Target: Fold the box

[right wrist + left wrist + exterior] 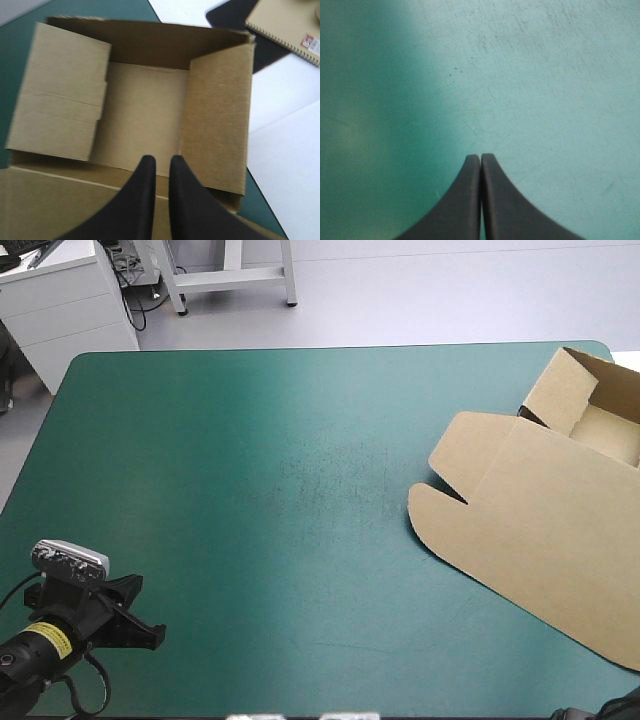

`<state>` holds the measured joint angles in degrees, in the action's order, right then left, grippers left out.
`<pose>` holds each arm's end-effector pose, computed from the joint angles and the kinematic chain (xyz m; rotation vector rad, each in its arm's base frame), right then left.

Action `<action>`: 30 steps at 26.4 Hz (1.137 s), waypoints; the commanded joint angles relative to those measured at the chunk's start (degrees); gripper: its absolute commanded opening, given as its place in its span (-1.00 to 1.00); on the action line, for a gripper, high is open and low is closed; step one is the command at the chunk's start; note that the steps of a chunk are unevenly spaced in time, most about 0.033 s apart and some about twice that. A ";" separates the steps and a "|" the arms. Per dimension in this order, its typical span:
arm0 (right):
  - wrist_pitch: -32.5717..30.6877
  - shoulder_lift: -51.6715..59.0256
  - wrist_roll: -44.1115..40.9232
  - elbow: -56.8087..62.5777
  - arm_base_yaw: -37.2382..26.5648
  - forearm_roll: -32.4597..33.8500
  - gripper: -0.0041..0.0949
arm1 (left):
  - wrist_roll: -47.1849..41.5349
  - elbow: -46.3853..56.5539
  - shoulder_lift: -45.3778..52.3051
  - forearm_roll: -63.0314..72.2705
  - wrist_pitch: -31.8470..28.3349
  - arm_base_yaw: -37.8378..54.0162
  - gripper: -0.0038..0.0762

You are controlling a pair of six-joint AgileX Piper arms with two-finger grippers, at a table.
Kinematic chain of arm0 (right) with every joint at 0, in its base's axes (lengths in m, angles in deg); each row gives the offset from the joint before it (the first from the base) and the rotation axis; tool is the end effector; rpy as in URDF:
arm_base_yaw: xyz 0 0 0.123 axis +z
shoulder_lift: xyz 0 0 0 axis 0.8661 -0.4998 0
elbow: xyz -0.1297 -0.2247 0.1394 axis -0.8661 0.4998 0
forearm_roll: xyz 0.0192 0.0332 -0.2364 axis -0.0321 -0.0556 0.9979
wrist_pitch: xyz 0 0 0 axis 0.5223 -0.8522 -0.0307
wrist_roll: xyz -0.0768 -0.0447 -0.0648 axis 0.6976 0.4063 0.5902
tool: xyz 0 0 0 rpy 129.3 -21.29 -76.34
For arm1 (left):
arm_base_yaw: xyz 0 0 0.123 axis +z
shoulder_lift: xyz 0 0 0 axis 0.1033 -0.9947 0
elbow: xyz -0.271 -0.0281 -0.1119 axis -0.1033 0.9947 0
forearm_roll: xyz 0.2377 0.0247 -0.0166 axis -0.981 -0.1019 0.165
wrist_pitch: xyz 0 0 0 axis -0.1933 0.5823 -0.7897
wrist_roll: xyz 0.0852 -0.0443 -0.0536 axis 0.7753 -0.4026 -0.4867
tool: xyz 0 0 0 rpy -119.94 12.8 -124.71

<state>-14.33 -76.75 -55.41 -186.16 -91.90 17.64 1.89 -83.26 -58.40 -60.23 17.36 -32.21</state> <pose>0.3151 -0.1727 0.4418 0.5328 2.3308 -0.0620 0.0687 -0.0216 0.3134 0.3695 2.2174 -0.1796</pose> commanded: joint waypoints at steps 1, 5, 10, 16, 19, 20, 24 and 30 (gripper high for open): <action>-0.20 9.84 1.33 -1.13 4.56 -1.97 -0.92 | -0.19 -1.22 -0.35 -0.09 -3.48 -0.20 -0.98; -0.10 20.68 2.16 8.82 15.70 0.32 -0.93 | -0.19 -1.22 -0.35 0.14 -3.26 -0.20 -0.98; 5.58 35.04 6.41 29.11 25.33 1.67 -0.93 | 1.23 -1.12 2.06 0.44 -3.26 -0.20 -0.98; 17.85 50.24 9.58 49.16 30.05 0.63 -0.93 | 1.50 1.03 9.63 1.03 -2.30 -0.20 -0.98; 20.90 56.38 14.43 57.07 31.32 -1.73 -0.93 | 4.24 2.44 13.64 2.05 -2.29 -0.20 -0.98; 21.46 58.36 16.18 59.47 31.59 -2.71 -0.93 | 5.08 2.93 14.70 2.83 -2.29 -0.20 -0.98; 22.25 65.06 19.95 67.05 32.18 -5.72 -0.93 | 6.12 5.44 19.67 4.95 -2.56 -0.20 -0.98; 23.97 74.38 20.41 76.03 32.18 -5.72 -0.93 | 6.12 8.34 25.08 4.94 -2.84 -0.20 -0.98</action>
<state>4.62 -5.77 -35.75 -111.92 -59.84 13.17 7.95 -74.75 -34.25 -55.72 18.69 -32.21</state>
